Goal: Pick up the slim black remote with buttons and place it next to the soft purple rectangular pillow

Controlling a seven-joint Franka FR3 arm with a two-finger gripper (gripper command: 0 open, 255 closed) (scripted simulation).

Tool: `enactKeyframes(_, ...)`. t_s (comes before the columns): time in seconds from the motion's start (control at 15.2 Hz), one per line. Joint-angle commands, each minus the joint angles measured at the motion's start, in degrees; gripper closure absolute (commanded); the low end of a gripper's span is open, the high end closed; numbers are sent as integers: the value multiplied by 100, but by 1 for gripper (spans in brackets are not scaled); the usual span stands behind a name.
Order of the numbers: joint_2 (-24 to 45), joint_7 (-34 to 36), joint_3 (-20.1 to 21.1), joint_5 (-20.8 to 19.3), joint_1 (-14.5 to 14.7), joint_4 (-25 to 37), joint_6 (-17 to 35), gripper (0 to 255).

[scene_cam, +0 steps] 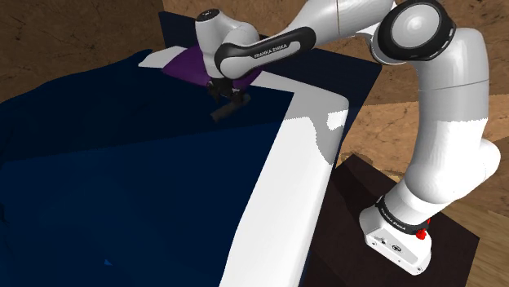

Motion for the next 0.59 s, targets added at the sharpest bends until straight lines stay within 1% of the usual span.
enactKeyframes(0.0,-63,-34,40,57,21,91,-140,0)
enactKeyframes(0.2,-209,-134,133,198,101,399,-551,0)
enactKeyframes(0.53,-209,-134,133,198,101,399,-551,0)
